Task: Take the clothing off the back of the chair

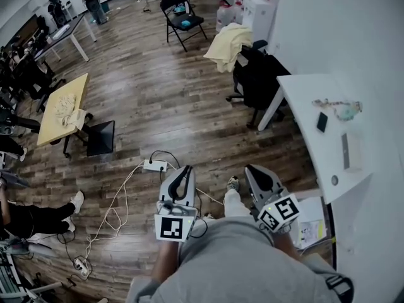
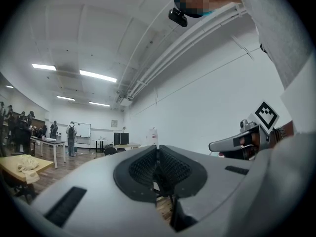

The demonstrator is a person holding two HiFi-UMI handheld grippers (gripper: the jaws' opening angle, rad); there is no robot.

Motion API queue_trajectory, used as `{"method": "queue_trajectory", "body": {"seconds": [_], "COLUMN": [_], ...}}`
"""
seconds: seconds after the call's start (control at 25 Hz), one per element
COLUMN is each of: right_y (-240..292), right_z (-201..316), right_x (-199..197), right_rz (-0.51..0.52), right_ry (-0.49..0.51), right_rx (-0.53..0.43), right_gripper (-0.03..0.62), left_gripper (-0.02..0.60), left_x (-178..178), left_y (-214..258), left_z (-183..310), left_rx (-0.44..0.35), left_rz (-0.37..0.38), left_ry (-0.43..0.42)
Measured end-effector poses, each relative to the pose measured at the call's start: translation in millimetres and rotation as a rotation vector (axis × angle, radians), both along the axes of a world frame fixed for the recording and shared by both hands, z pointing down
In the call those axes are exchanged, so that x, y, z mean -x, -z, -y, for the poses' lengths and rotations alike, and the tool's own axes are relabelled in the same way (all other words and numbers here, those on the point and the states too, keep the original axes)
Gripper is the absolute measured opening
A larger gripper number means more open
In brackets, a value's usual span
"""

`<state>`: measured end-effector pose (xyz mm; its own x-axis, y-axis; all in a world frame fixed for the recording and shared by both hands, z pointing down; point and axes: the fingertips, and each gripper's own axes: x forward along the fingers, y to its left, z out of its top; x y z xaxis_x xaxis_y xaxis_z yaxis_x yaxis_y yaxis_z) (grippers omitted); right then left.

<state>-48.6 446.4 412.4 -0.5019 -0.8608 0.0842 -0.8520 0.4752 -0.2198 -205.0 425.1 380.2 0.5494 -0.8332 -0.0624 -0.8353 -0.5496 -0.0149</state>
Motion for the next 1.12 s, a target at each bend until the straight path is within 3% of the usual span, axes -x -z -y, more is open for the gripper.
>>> {"method": "queue_trajectory", "body": {"seconds": [1.12], "right_y": [-14], "right_z": [198], "right_x": [-92], "right_rz": [0.036], "right_ry": [0.038], "right_rx": [0.061], "right_gripper": [0.035], "left_gripper": [0.051], "left_x": [-97], "left_y": [-7], "left_z": [186], "left_rx": [0.045], "left_rz": [0.016], "left_ry": [0.022]}}
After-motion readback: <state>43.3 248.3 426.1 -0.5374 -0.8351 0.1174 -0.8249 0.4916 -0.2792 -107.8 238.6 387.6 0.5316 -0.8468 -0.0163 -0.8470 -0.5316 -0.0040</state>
